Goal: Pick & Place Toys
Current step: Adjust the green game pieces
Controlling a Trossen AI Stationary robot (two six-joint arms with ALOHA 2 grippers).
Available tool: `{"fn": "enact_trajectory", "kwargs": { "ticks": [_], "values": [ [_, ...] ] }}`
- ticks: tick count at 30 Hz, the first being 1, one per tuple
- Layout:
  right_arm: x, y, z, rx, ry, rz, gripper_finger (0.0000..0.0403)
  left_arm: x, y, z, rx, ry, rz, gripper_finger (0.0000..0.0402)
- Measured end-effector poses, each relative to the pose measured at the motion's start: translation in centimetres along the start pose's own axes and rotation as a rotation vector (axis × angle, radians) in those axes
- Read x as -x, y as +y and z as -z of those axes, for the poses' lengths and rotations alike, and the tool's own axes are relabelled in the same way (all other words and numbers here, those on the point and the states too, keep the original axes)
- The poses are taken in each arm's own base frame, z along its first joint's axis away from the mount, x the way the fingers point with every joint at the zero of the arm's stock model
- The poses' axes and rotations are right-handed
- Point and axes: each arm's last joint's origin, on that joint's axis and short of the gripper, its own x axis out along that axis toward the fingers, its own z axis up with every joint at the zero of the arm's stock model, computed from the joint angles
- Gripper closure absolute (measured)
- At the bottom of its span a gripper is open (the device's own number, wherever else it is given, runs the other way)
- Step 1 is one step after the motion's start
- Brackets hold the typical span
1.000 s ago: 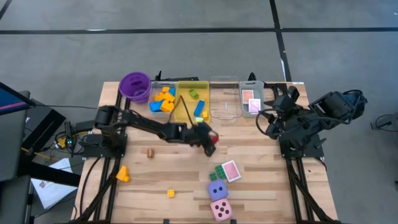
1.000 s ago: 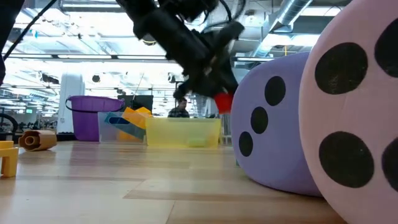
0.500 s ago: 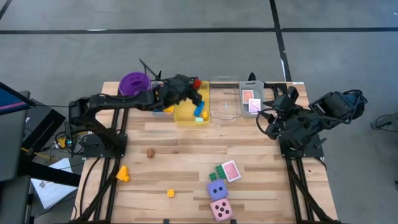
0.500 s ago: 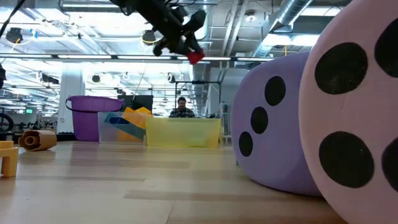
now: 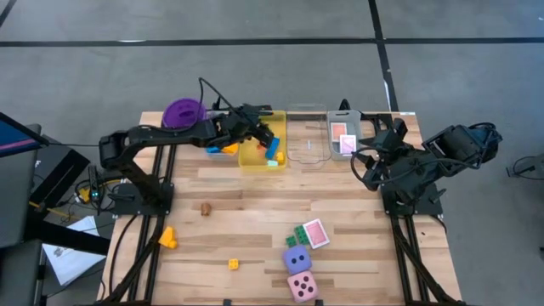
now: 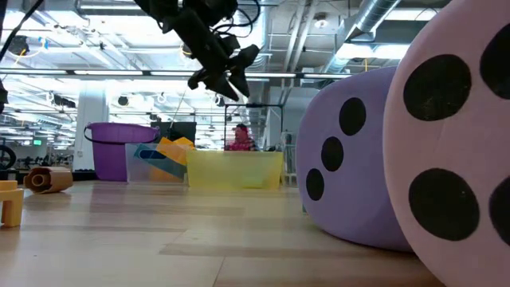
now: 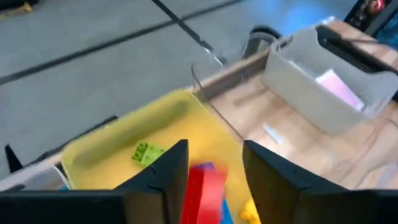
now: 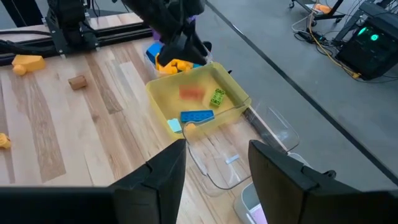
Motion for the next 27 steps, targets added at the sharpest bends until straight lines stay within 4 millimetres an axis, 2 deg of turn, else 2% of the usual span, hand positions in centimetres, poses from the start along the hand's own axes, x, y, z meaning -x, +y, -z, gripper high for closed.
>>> {"fn": "enact_trajectory", "kwargs": {
  "ticks": [5,9,15,19,23,27],
  "values": [
    [0.0,0.1,0.0,-0.001,0.016,-0.021,0.0235,-0.1,-0.1,-0.1,0.093,-0.01,0.02,0.0205],
    [0.0,0.3,0.2,-0.001,0.082,-0.105,0.0235,-0.1,-0.3,-0.3,0.155,-0.009,0.065,0.018],
    [0.5,0.9,0.6,0.004,0.188,-0.273,0.0235,0.6,-2.2,-0.6,0.164,-0.014,0.313,0.0173],
    [0.7,1.3,0.4,-0.015,0.168,-0.305,0.0235,2.2,-4.9,-0.1,0.078,-0.002,0.533,0.0176],
    [0.6,1.4,0.2,-0.025,0.143,-0.29,0.0235,4.2,-7.8,1.2,-0.06,-0.028,0.638,0.0172],
    [0.5,1.3,0.1,-0.032,0.116,-0.253,0.0235,5.9,-10.4,3.3,-0.295,-0.055,0.716,0.0167]
  ]
}}
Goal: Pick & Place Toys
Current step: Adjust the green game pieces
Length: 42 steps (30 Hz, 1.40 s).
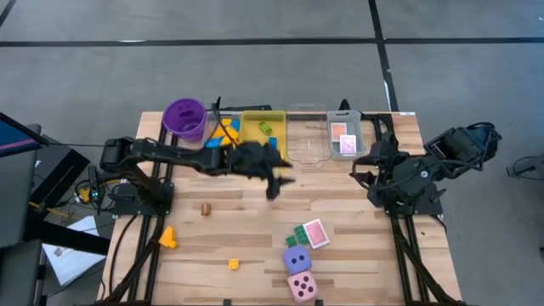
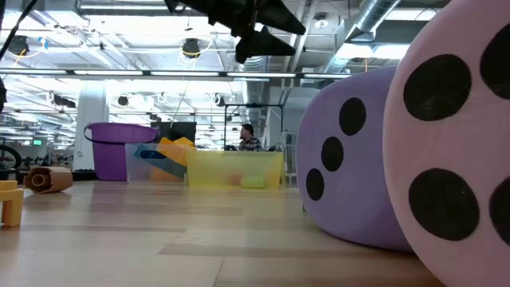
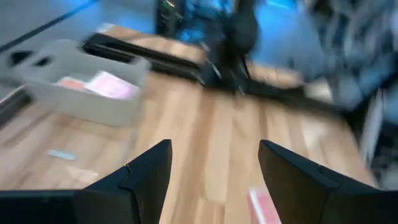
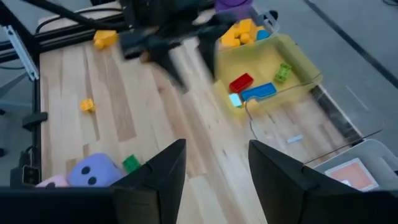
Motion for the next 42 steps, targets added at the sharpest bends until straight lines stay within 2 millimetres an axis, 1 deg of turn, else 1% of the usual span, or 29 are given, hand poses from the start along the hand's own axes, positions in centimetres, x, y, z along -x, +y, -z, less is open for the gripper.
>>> {"fn": "enact_trajectory", "kwargs": {
  "ticks": [2,3,5,7,11,16,19,22,25,29,34,38,42],
  "values": [
    [0.0,0.0,0.0,-0.003,-0.012,0.011,0.0235,-0.7,-1.5,0.7,-0.093,0.011,0.059,0.0164],
    [0.0,-0.1,-0.1,-0.004,-0.021,0.022,0.0235,-1.0,-2.0,1.1,-0.11,0.021,0.096,0.0163],
    [0.0,-0.1,-0.1,-0.04,-0.039,0.043,0.0235,-2.0,-3.0,2.1,-0.111,0.04,0.167,0.016],
    [0.0,-0.2,-0.1,-0.102,-0.049,0.053,0.0235,-3.3,-3.5,3.2,-0.097,0.059,0.221,0.0156],
    [0.0,-0.1,-0.1,-0.229,-0.045,0.04,0.0235,-5.6,-3.7,5.3,-0.056,0.11,0.266,0.0151],
    [0.4,0.4,0.2,-0.246,-0.014,-0.021,0.0235,-7.6,-3.5,7.4,-0.05,0.176,0.276,0.0147],
    [0.6,0.8,0.4,-0.234,-0.015,-0.048,0.0235,-8.7,-3.9,8.0,-0.047,0.211,0.337,0.0146],
    [0.8,1.1,0.5,-0.221,-0.019,-0.063,0.0235,-10.0,-4.9,8.2,-0.061,0.219,0.425,0.0146],
    [0.5,1.4,0.5,-0.215,-0.014,-0.056,0.0235,-11.1,-5.8,8.3,-0.071,0.213,0.451,0.0146],
    [-0.1,2.1,0.5,-0.255,0.002,-0.044,0.0235,-12.0,-6.3,9.3,-0.089,0.25,0.518,0.0146],
    [-1.5,3.7,0.6,-0.332,0.031,-0.02,0.0235,-12.4,-6.1,10.6,-0.147,0.295,0.547,0.0146],
    [-2.9,5.0,0.7,-0.311,0.056,0.012,0.0235,-12.4,-6.0,10.7,-0.299,0.265,0.568,0.0146],
    [-4.7,6.5,0.8,-0.291,0.102,0.037,0.0235,-12.4,-6.1,10.7,-0.369,0.247,0.579,0.0153]
  ]
}}
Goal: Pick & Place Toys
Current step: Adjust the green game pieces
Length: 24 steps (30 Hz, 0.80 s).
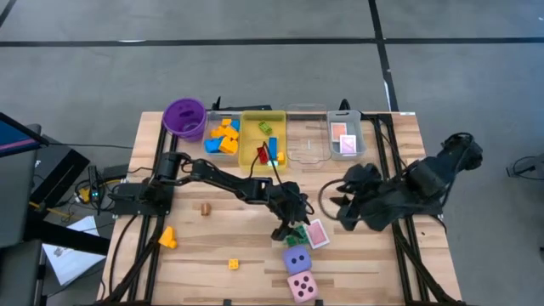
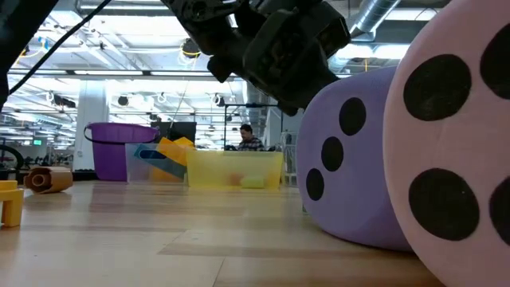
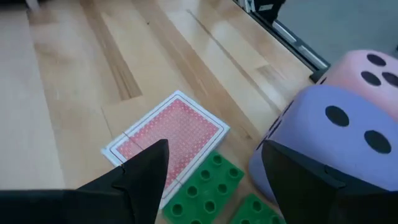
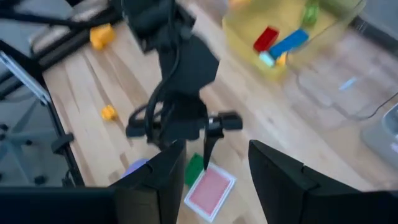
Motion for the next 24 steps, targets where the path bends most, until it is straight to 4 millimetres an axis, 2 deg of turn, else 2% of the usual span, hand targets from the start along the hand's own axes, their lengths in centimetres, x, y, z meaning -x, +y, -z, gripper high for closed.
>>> {"fn": "enact_trajectory", "kwargs": {
  "ticks": [5,10,14,20,24],
  "values": [
    [-2.3,1.3,0.4,-0.023,0.108,0.026,0.0235,-0.2,-0.5,0.0,-0.042,0.005,0.01,0.0167],
    [-3.8,1.6,0.3,-0.075,0.203,0.035,0.0235,-0.5,-1.1,0.0,-0.051,0.017,0.023,0.018],
    [-4.0,1.4,-0.3,-0.11,0.21,0.017,0.0235,-0.6,-1.6,1.1,-0.143,0.05,0.034,0.0188],
    [-4.1,1.0,-1.1,-0.154,0.187,-0.001,0.0235,-0.5,-1.8,4.0,-0.164,0.115,0.048,0.0192],
    [-4.1,0.8,-1.4,-0.167,0.181,-0.001,0.0235,-0.5,-1.7,4.6,-0.171,0.094,0.039,0.0192]
  ]
}}
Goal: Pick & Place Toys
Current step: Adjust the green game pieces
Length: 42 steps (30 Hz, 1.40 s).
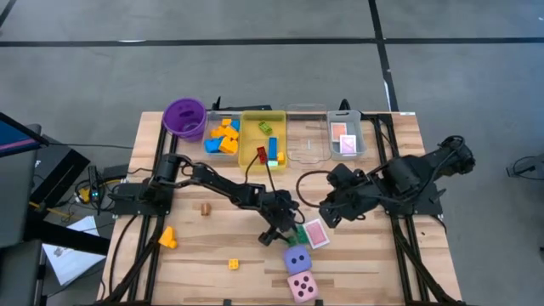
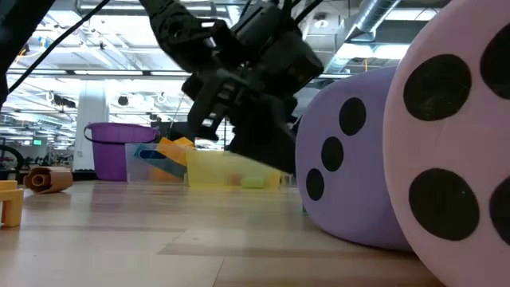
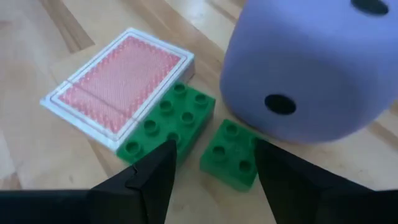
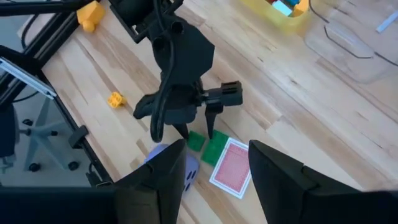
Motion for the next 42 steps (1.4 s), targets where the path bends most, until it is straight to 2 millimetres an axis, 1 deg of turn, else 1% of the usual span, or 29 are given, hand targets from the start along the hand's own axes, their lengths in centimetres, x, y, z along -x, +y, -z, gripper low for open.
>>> {"fn": "enact_trajectory", "kwargs": {
  "ticks": [6,8,10,14,17,19,22,27,34,38,42],
  "values": [
    [-0.3,0.0,-0.6,-0.026,-0.01,-0.005,0.0235,0.1,-0.2,0.5,0.012,0.019,0.014,0.0192],
    [-0.4,-0.1,-0.8,-0.035,-0.005,-0.007,0.0235,0.2,-0.2,0.7,0.029,0.055,0.005,0.0192],
    [-0.5,-0.2,-1.0,-0.042,-0.004,-0.007,0.0235,0.1,-0.3,1.6,0.047,0.129,-0.032,0.0192],
    [-0.6,-0.2,-1.3,-0.055,-0.012,-0.015,0.0235,0.5,0.0,2.1,0.15,0.207,-0.077,0.0192],
    [-0.6,-0.1,-1.3,-0.058,-0.014,-0.017,0.0235,0.9,0.3,2.3,0.25,0.218,-0.087,0.0192],
    [-0.6,-0.1,-1.3,-0.058,-0.014,-0.017,0.0235,1.1,0.4,2.1,0.27,0.213,-0.096,0.0192],
    [-0.6,-0.1,-1.3,-0.058,-0.015,-0.019,0.0235,1.6,0.4,1.6,0.242,0.207,-0.114,0.0192],
    [-0.6,-0.1,-1.3,-0.058,-0.015,-0.019,0.0235,2.6,0.9,0.3,0.093,0.166,-0.193,0.0192],
    [-0.6,-0.1,-1.3,-0.061,-0.018,-0.026,0.0235,3.0,2.0,-0.8,0.048,0.05,-0.251,0.0192],
    [-0.6,0.0,-1.4,-0.062,-0.019,-0.029,0.0235,3.0,2.0,-1.5,0.002,-0.038,-0.195,0.0187],
    [-0.6,0.0,-1.4,-0.062,-0.019,-0.029,0.0235,2.7,1.2,-2.0,-0.097,-0.067,-0.125,0.0179]
  ]
}}
